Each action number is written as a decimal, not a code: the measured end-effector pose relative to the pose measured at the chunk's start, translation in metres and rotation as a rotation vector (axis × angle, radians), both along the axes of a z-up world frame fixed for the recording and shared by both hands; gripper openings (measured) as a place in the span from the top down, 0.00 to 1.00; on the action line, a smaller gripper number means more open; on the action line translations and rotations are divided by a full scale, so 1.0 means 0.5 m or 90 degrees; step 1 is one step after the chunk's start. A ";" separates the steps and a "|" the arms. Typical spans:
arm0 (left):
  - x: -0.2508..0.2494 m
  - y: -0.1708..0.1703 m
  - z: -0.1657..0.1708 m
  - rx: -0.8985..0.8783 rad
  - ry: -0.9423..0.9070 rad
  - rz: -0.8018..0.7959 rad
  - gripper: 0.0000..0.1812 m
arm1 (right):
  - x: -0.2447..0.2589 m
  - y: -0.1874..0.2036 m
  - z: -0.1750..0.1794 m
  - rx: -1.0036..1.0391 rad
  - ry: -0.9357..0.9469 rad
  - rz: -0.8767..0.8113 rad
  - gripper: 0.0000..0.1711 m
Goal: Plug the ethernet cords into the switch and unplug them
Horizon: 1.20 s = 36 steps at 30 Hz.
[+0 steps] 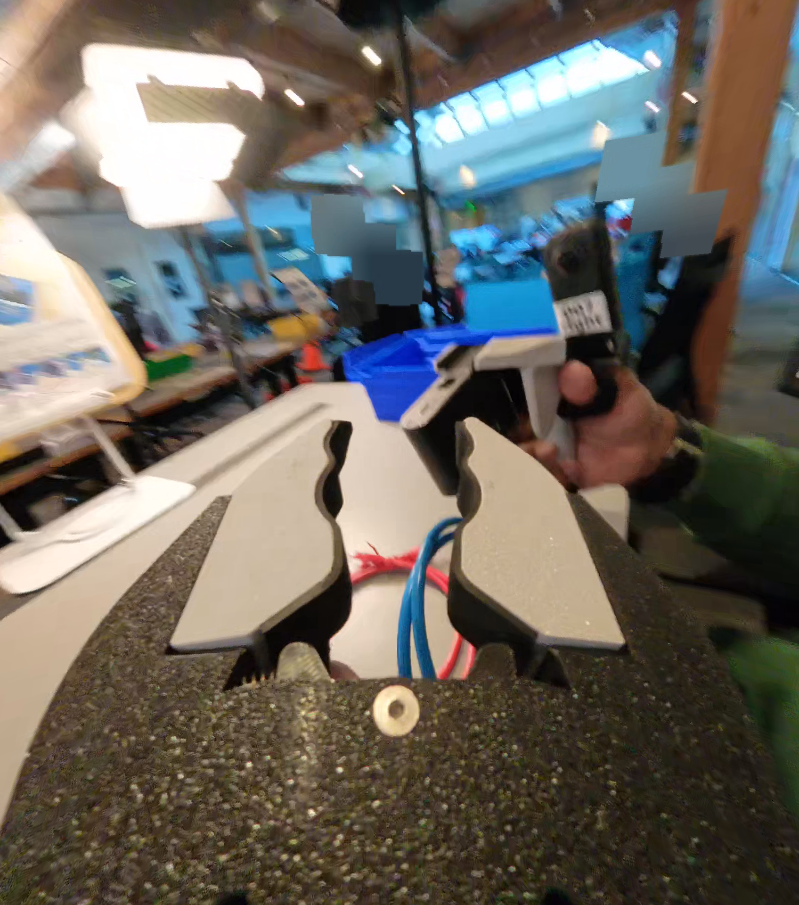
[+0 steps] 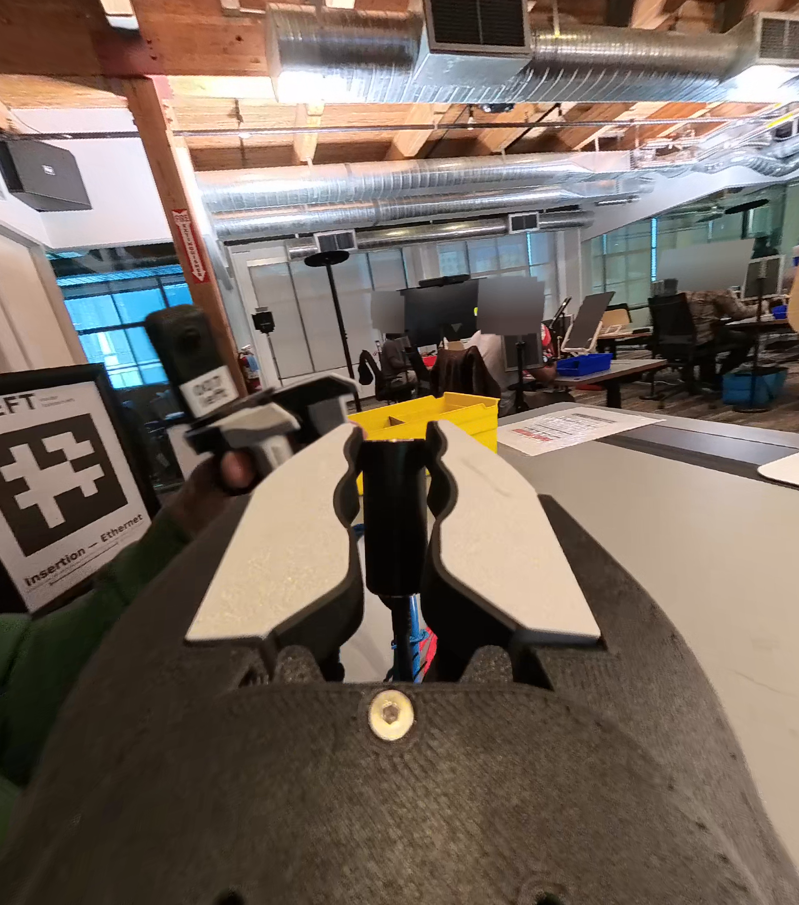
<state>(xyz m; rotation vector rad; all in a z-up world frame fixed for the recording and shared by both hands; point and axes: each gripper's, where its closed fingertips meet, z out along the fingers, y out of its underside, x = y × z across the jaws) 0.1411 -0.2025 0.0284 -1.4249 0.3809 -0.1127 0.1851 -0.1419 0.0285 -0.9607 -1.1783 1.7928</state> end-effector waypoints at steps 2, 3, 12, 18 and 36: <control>0.001 0.024 -0.037 -0.093 -0.023 -0.083 0.69 | 0.001 -0.009 0.005 -0.004 0.007 0.022 0.86; 0.003 0.037 -0.055 -0.136 -0.049 -0.118 0.66 | 0.002 -0.016 0.008 -0.006 0.013 0.035 0.86; 0.106 0.064 -0.097 -0.119 -0.130 -0.356 0.66 | -0.018 -0.068 -0.002 0.006 0.039 0.104 0.85; 0.059 0.080 -0.072 -0.060 -0.167 -0.287 0.84 | -0.063 -0.048 -0.018 -0.036 0.009 0.107 0.85; -0.373 0.199 -0.028 0.018 0.197 0.270 0.85 | -0.136 0.194 -0.293 0.247 -0.506 0.007 0.80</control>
